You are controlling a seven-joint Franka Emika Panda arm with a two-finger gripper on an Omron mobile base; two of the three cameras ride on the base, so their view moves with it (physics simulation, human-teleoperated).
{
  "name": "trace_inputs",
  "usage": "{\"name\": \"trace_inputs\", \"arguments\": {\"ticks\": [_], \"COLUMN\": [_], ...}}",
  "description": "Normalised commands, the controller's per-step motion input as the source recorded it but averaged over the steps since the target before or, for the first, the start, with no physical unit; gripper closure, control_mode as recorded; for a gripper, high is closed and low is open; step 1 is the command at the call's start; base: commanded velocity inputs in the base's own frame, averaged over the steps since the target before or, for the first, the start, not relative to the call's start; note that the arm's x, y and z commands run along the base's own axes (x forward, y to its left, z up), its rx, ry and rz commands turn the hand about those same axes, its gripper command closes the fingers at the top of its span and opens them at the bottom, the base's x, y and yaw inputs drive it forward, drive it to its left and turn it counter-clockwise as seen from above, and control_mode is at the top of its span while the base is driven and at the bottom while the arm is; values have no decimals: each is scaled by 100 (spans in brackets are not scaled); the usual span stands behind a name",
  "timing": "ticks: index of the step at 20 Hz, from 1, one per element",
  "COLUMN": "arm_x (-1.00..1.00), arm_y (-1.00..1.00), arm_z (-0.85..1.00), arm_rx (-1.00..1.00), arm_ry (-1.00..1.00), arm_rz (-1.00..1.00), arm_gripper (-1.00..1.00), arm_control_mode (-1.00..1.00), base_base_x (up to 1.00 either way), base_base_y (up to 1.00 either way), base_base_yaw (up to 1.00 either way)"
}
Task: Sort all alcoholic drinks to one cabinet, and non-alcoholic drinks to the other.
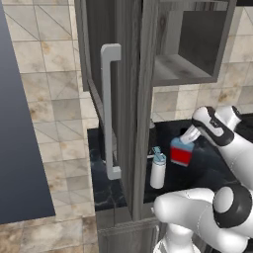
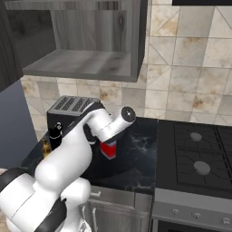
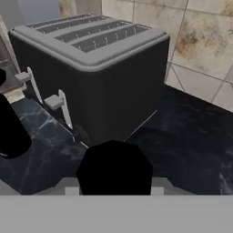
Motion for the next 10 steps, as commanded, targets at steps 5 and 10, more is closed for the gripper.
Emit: {"name": "trace_inputs", "arguments": {"ticks": [5, 10], "arm_x": [-16, -25], "arm_y": [-10, -5], "arm_z": [71, 64], "arm_rx": [-3, -2], "arm_ry": [7, 2], "arm_rz": [-22, -22], "arm_gripper": [100, 100], "arm_control_mode": [-100, -100], "base_base_x": [0, 0], "base_base_y": [0, 0], "base_base_yaw": [0, 0]}}
